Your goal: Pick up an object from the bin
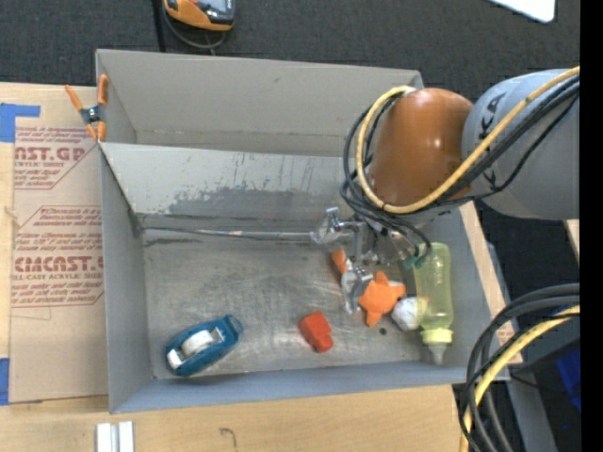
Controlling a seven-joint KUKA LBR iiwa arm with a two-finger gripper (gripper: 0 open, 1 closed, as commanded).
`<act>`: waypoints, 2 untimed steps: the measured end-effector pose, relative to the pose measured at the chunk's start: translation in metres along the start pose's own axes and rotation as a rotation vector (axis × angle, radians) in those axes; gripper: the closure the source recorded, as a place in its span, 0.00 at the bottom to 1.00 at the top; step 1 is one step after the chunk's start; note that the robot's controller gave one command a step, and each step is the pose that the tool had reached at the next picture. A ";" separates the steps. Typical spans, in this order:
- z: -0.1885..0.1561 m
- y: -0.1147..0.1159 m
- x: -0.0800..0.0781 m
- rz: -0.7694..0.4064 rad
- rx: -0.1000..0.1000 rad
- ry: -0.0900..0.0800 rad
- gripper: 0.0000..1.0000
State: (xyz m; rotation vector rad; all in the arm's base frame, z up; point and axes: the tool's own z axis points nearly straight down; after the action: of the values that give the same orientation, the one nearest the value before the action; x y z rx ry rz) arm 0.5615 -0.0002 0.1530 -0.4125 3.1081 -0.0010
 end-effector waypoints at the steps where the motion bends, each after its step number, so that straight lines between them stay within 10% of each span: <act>1: 0.056 0.015 0.018 -0.114 -0.001 0.003 0.00; 2: 0.047 0.009 0.054 -0.218 -0.005 0.009 0.00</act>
Offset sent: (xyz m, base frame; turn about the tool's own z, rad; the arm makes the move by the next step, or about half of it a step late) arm -0.0775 -0.0229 -0.0301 -0.3107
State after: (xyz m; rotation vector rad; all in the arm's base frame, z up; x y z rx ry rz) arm 0.5071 -0.0051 0.1060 -0.7505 3.0540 0.0037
